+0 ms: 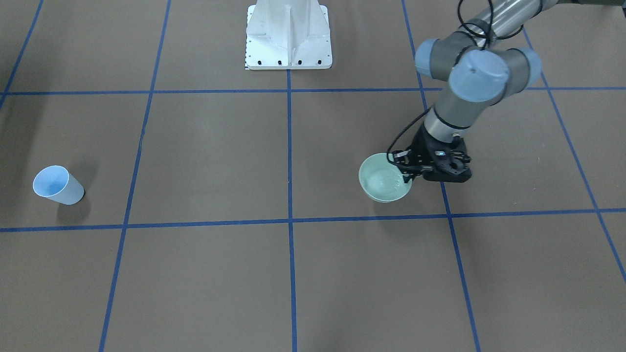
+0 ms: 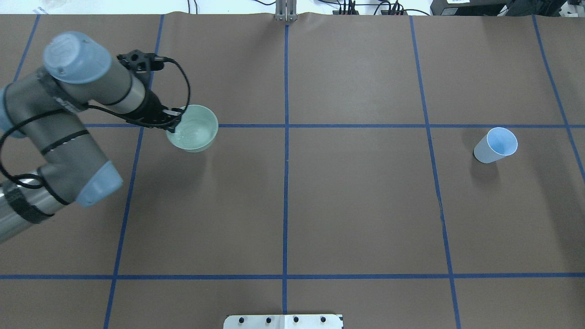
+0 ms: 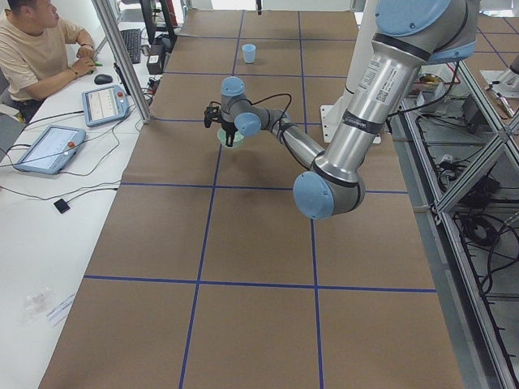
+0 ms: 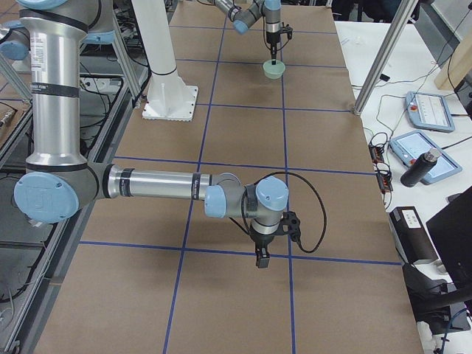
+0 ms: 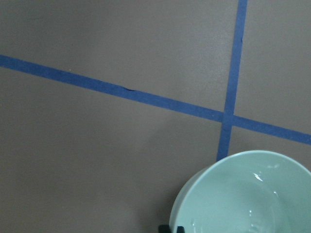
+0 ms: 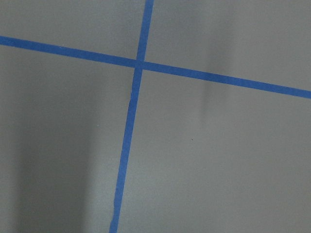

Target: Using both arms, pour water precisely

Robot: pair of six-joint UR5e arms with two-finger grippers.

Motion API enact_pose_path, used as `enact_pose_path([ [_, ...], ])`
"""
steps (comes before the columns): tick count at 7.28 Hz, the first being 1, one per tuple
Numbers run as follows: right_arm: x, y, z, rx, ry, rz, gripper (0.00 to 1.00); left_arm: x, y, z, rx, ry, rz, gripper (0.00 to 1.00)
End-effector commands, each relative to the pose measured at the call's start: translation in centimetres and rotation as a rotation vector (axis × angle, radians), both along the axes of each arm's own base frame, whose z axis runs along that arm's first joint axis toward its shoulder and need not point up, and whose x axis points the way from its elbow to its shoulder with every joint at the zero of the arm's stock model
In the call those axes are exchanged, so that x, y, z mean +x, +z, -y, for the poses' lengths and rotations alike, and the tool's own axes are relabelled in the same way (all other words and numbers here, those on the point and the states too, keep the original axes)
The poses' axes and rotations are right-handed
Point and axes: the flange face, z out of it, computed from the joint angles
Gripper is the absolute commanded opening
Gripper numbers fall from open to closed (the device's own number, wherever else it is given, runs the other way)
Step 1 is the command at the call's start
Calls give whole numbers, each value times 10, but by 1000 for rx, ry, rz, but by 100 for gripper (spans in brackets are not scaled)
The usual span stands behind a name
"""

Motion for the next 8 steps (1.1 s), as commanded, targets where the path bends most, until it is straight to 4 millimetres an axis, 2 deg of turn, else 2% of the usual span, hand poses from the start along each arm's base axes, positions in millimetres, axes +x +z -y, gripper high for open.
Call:
enact_pose_path([
  [1, 0, 1, 0, -2, 0, 0, 99, -91, 96, -10, 90, 85, 29, 0],
  [3, 0, 5, -1, -9, 0, -1, 99, -143, 167, -24, 108, 154, 45, 0],
  [4, 0, 5, -1, -10, 0, -1, 99, -153, 191, -24, 113, 167, 49, 0],
  [6, 0, 5, -2, -10, 0, 1, 99, -149, 243, -19, 131, 165, 38, 0],
  [7, 0, 5, -2, -11, 0, 1, 99, -149, 249, -18, 140, 160, 31, 27],
  [8, 0, 6, -2, -13, 0, -1, 99, -149, 248, -18, 144, 161, 29, 66],
])
